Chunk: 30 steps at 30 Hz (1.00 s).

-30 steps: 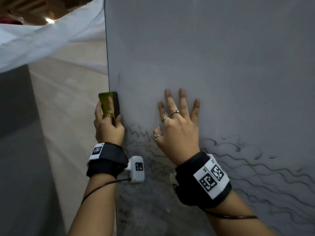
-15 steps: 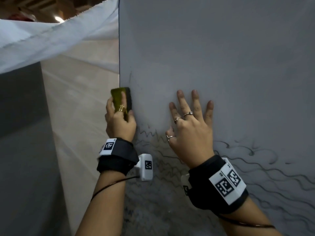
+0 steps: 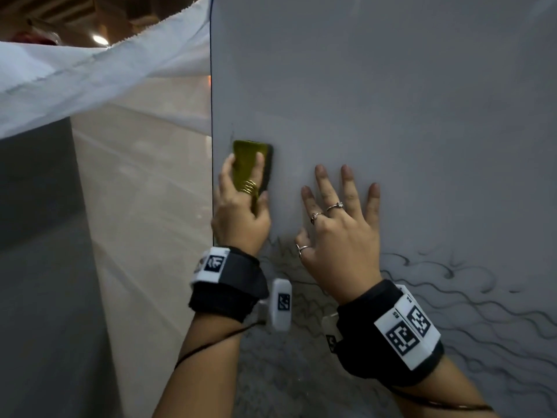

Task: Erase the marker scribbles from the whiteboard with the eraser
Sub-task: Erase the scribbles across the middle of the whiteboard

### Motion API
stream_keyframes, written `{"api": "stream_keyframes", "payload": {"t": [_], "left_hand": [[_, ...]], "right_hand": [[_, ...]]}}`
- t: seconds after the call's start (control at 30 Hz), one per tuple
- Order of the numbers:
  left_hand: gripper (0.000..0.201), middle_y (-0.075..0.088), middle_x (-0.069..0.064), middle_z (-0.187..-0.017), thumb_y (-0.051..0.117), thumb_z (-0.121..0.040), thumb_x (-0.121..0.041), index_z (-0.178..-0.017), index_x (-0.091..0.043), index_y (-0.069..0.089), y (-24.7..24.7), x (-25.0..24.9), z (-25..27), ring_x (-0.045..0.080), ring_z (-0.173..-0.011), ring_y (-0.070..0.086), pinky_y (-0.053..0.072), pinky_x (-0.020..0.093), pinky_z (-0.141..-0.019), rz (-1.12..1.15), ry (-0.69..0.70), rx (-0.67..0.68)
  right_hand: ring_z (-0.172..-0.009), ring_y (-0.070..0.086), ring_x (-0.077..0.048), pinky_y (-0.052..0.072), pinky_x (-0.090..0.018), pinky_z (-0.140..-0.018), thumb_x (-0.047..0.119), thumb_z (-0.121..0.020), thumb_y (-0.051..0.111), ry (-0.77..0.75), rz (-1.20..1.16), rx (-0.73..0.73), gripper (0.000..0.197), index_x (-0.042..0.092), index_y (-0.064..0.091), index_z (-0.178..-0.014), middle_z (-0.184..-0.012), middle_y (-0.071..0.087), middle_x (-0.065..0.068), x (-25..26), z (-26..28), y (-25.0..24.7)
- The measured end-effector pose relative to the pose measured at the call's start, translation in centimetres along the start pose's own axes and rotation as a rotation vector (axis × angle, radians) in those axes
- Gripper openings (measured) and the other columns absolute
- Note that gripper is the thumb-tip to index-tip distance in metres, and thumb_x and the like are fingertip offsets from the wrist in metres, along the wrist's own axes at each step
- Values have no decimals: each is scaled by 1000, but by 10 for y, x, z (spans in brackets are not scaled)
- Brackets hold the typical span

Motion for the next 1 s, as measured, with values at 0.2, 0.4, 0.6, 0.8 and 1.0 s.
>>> {"api": "stream_keyframes", "payload": {"t": [0.2,0.4,0.6,0.8,1.0], "left_hand": [[72,28,0,-149,62,-85,-19,-138,-52,26,4,54,49,29,-123,42,52,46,-86,-66,-81,117],[72,54,-9,-131,79,-69,-12,-131,-35,51,-20,61,55,12,-117,56,45,25,-98,310,-63,351],[64,56,-12,-112,79,-58,-19,-117,-27,54,-40,48,68,2,-107,55,51,26,-91,330,-59,528],[65,58,-8,-111,82,-59,-4,-112,-24,48,-46,38,69,0,-106,56,51,29,-91,390,-60,593],[65,35,-9,-145,55,-84,-53,-139,-29,31,-56,112,58,5,-135,32,24,16,-110,485,-352,380]], "right_hand": [[-140,23,-33,6,-58,-111,33,-69,58,-26,-4,28,61,15,59,-127,-149,36,-5,-1,0,3],[-133,37,-38,29,-48,-110,6,-69,48,-266,-391,-15,67,2,47,-136,-139,48,-16,27,-6,-8],[-138,31,-32,29,-44,-109,11,-69,76,-521,-381,428,85,9,37,-143,-142,45,-14,67,12,26],[-104,58,-44,51,-47,-83,24,-58,88,-571,-387,451,71,4,63,-121,-117,60,-25,82,15,34],[-88,41,-31,46,-38,-69,24,-64,80,-490,-283,121,60,28,64,-121,-109,60,-16,72,-10,-6]]}}
Point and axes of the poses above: each hand's wrist, its own z-axis away from the middle knuckle, its own y-axis out of the palm, x = y × z, the point moved 8 cm from there along -z, towards the middle knuckle
